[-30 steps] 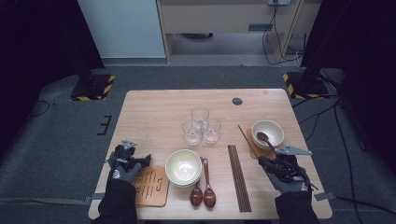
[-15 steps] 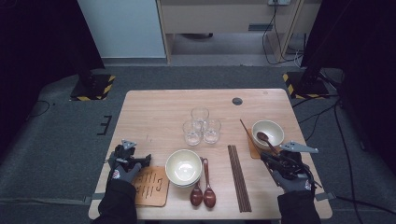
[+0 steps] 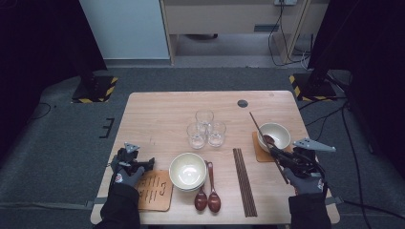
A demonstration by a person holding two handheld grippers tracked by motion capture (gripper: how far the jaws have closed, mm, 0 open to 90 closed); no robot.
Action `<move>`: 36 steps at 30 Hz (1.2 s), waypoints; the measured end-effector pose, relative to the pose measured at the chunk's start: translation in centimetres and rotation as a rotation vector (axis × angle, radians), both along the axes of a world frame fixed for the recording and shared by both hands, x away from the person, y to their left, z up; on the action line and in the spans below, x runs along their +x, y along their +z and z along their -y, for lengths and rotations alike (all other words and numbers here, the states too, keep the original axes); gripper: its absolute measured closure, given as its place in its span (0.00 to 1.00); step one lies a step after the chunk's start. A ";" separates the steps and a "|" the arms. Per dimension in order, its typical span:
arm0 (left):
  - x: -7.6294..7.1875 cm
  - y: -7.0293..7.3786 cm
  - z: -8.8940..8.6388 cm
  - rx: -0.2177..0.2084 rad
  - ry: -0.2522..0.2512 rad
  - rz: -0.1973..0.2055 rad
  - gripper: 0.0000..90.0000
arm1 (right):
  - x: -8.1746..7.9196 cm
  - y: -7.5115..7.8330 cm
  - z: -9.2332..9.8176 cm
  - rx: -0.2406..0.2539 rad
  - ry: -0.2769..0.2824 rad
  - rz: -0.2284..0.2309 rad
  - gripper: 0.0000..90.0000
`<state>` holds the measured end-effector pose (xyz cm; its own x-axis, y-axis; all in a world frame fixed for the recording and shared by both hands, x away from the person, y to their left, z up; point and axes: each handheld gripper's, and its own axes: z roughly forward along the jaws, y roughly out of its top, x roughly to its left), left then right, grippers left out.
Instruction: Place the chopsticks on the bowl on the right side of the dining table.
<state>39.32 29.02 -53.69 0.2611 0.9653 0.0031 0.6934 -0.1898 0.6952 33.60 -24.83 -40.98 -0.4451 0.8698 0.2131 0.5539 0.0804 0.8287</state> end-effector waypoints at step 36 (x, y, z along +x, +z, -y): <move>0.0 0.0 0.0 0.000 0.000 0.000 0.00 | 3.0 1.7 3.0 -0.003 -0.072 0.036 0.95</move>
